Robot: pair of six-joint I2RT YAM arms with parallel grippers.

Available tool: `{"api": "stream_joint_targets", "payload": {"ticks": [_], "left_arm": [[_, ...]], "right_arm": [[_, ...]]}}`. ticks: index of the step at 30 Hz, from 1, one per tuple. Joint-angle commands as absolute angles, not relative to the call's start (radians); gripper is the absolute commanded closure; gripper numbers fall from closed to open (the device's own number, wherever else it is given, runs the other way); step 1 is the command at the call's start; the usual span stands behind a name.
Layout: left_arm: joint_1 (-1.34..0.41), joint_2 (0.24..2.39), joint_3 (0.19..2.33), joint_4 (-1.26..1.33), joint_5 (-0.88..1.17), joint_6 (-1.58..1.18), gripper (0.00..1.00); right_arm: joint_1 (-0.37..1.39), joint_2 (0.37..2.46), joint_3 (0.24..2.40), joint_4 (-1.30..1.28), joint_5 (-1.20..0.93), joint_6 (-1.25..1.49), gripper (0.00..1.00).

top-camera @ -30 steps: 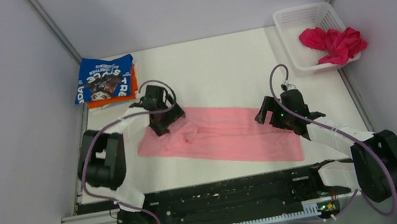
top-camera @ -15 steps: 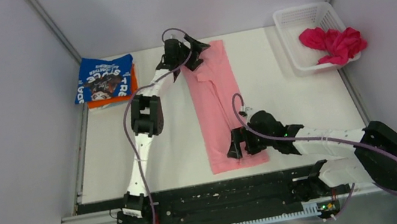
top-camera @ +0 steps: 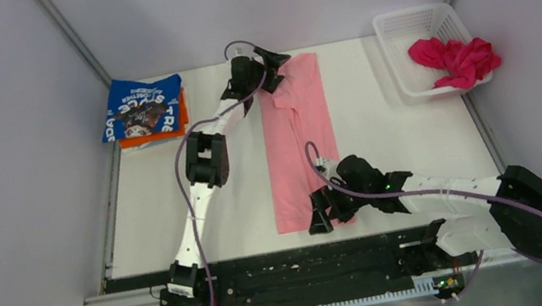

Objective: Fold and stack the t-shirts
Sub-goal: Rotate the tshirt 90 degrees

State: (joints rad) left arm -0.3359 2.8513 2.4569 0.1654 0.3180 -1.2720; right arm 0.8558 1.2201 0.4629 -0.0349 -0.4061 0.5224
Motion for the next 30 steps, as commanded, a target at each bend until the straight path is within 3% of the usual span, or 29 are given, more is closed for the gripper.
{"api": "stream_joint_targets", "payload": {"ticks": [1,11,14,17,21,30], "left_arm": [[-0.341,2.748,2.478,0.065,0.347,-1.124,0.01],[-0.409,2.217,2.238,-0.279,0.291,-0.736,0.01],[-0.459,2.038,2.106,-0.488,0.111,-0.633,0.01],[-0.529,1.817,1.803,-0.504,-0.057,-0.613,0.01],[-0.579,1.513,1.294,-0.369,-0.048,-0.691,0.01],[-0.705,1.267,0.793,-0.485,0.098,-0.843,0.11]], "right_arm": [[0.867,1.075,0.517,-0.095,-0.263,0.516,0.01],[0.865,0.852,0.474,-0.230,-0.009,0.650,0.01],[0.864,0.809,0.491,-0.360,0.096,0.668,0.01],[0.862,0.804,0.503,-0.479,0.153,0.707,0.02],[0.861,0.818,0.481,-0.481,0.110,0.752,0.09],[0.862,0.939,0.464,-0.400,0.073,0.789,0.31]]}}
